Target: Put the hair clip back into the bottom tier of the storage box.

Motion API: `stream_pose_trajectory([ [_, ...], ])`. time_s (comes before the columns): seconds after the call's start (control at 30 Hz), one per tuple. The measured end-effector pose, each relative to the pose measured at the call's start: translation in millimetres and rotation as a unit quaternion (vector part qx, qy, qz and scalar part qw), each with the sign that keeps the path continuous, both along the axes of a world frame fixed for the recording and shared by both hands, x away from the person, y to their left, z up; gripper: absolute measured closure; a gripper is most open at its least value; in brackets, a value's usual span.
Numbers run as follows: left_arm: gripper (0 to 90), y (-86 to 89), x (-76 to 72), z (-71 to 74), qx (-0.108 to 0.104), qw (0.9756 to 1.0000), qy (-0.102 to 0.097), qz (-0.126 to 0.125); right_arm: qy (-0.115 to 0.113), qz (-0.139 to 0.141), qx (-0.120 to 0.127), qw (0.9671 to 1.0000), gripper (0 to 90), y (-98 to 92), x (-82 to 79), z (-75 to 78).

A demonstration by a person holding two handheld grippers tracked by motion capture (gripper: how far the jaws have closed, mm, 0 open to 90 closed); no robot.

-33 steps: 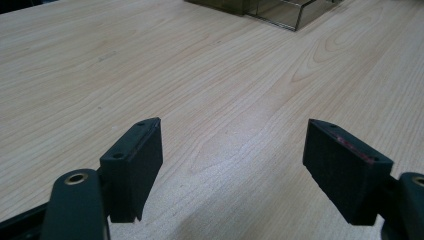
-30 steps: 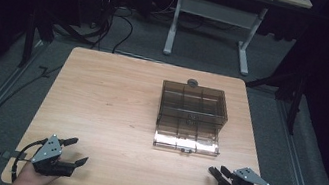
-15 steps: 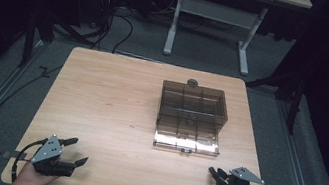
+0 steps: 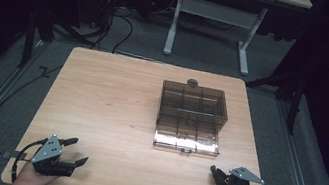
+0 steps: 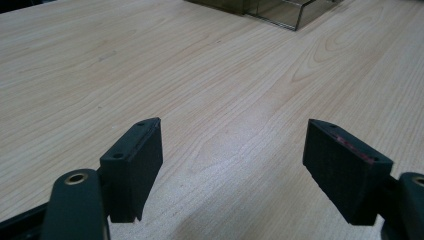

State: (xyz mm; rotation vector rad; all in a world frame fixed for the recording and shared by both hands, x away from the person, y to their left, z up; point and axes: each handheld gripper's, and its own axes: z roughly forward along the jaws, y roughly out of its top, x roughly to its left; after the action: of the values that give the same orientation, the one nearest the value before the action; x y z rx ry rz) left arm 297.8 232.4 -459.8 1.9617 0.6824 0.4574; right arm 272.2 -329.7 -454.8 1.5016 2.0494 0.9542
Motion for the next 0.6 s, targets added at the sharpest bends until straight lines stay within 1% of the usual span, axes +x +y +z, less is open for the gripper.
stream_pose_trajectory([
  [0.23, 24.4, 0.0, 0.0, 0.0, 0.0, 1.0, 0.0, 0.0, 0.002, 0.0, 0.003, 1.0, 80.4, -0.8, 0.0, 0.0],
  [0.27, 24.4, 0.0, 0.0, 0.0, 0.0, 1.0, 0.0, 0.0, 0.0, -0.001, 0.002, 1.0, 81.6, -0.8, -0.3, 0.5],
  [0.5, 24.4, 0.0, 0.0, 0.0, 0.0, 1.0, 0.0, 0.0, -0.003, -0.003, -0.006, 1.0, 81.7, -0.5, -0.2, 1.5],
  [0.6, 24.4, 0.0, 0.0, 0.0, 0.0, 1.0, 0.0, 0.0, -0.003, -0.003, -0.004, 1.0, 81.7, -0.1, -0.4, 2.0],
])
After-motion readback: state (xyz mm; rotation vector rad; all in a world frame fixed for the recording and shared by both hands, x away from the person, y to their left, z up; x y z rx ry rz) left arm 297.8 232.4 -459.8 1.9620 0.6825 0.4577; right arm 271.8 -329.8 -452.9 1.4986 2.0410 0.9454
